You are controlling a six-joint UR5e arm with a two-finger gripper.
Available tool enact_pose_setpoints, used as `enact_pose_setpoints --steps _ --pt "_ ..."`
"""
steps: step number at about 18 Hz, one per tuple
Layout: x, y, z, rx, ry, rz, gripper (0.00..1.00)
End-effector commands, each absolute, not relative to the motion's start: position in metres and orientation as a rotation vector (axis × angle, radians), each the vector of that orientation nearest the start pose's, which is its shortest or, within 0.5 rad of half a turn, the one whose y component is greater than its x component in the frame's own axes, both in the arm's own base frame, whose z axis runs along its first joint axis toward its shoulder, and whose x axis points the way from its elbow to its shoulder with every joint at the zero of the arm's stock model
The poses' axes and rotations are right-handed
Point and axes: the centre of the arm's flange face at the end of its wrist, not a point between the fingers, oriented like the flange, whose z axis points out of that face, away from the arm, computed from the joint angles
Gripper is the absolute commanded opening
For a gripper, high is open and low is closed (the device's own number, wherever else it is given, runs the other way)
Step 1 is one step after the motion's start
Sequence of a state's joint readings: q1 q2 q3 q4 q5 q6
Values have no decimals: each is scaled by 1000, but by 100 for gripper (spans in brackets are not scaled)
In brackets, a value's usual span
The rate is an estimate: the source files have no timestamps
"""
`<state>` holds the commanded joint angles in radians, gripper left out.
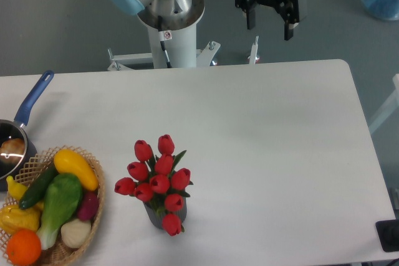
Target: Pick up the flowers from the vase
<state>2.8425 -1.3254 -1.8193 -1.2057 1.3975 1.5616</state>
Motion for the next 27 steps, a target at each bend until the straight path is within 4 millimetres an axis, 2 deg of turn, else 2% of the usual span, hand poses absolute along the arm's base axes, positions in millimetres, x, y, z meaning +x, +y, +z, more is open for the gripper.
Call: enact_pose_setpoints --steps 6,9,13,16,19,27 --pt "-351 269 513 -2837 469 470 100" --pt "-354 272 503 -2834 469 431 100" --pt "-346 278 481 -2767 408 331 100" --pt "-348 286 474 -2708 400 275 100" --pt "-352 294 477 -2636 295 222 100" --pt "-355 298 472 -2635 283 195 100"
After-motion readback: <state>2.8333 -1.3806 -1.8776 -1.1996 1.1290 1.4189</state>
